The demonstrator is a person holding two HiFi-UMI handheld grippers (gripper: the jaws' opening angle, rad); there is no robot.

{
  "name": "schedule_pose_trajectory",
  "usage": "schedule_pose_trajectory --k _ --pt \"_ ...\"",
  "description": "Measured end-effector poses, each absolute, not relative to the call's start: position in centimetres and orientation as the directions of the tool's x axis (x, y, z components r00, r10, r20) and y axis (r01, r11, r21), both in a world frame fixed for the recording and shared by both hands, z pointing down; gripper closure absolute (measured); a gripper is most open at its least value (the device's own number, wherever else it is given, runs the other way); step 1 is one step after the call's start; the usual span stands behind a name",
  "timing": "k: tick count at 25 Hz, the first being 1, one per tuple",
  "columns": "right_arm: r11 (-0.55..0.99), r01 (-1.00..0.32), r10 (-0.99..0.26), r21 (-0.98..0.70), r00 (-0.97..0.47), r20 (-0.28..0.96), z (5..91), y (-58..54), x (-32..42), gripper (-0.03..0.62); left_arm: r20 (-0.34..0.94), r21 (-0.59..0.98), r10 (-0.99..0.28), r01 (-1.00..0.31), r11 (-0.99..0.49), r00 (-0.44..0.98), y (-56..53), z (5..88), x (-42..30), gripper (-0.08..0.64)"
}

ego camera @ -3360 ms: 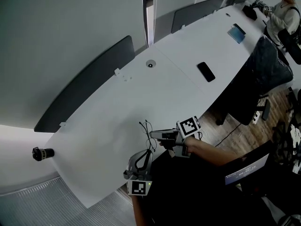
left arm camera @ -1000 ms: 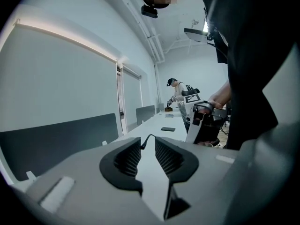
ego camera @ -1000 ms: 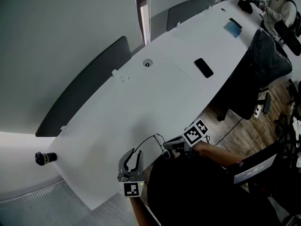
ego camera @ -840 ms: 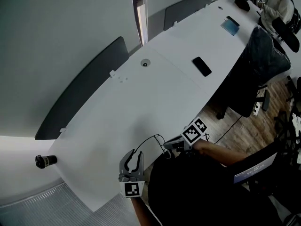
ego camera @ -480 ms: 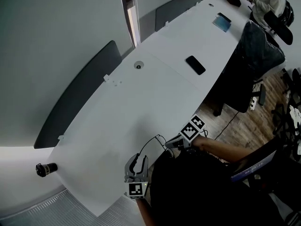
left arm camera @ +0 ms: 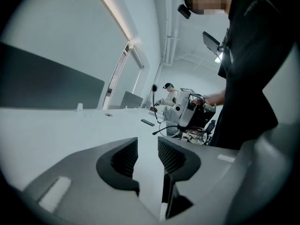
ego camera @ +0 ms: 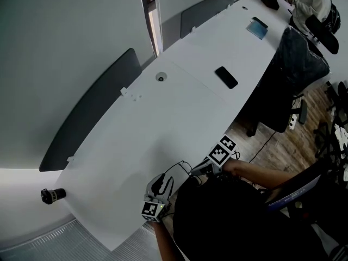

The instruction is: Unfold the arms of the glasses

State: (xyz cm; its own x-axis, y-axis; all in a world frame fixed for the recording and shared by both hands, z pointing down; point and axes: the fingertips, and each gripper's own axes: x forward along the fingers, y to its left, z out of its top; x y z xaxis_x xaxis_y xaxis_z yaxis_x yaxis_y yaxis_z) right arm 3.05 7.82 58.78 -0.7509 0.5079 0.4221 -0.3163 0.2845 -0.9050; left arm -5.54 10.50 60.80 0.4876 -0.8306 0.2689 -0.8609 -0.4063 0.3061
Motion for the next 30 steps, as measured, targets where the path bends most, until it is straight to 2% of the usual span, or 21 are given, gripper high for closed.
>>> schedule_pose_trajectory --k 5,10,13,16,23,24,27,30 --pt "0.28 -0.284 0.519 -0.917 -0.759 0.393 57.9 7.7 2.7 0.574 0.136 0.537 -0.805 -0.727 -0.429 0.577 7.7 61.3 -5.2 0.417" --pt "0.266 -0.252 0.52 -0.93 -0.775 0.359 57.2 7.6 1.8 0.575 -0.095 0.824 -0.762 -0.379 -0.421 0.64 6.0 61.4 -4.8 0.37" --pt "0.276 -0.241 0.52 -0.93 -0.777 0.355 56.6 7.5 1.8 0.574 -0.258 0.873 -0.759 -0.193 -0.448 0.598 5.7 60.1 -5.0 0.37" --pt "0.282 -0.221 0.521 -0.934 -0.782 0.343 56.1 7.4 1.6 0.575 -0.352 0.884 -0.751 -0.065 -0.462 0.559 5.4 59.4 -5.2 0.37" --pt "0.291 -0.186 0.548 -0.938 -0.771 0.323 56.0 8.0 0.9 0.575 -0.456 0.861 -0.695 0.079 -0.502 0.555 5.2 58.4 -4.4 0.381" --pt "0.293 -0.186 0.55 -0.938 -0.769 0.324 56.0 8.1 0.9 0.575 -0.462 0.859 -0.695 0.082 -0.506 0.551 5.3 58.2 -4.4 0.395" --pt "0.295 -0.187 0.553 -0.937 -0.766 0.327 56.1 8.1 0.8 0.574 -0.461 0.854 -0.705 0.053 -0.518 0.539 5.1 58.1 -4.9 0.517" --pt "0.296 -0.187 0.556 -0.937 -0.764 0.328 56.1 8.1 0.6 0.575 -0.467 0.848 -0.707 0.043 -0.528 0.531 5.1 57.9 -5.4 0.514"
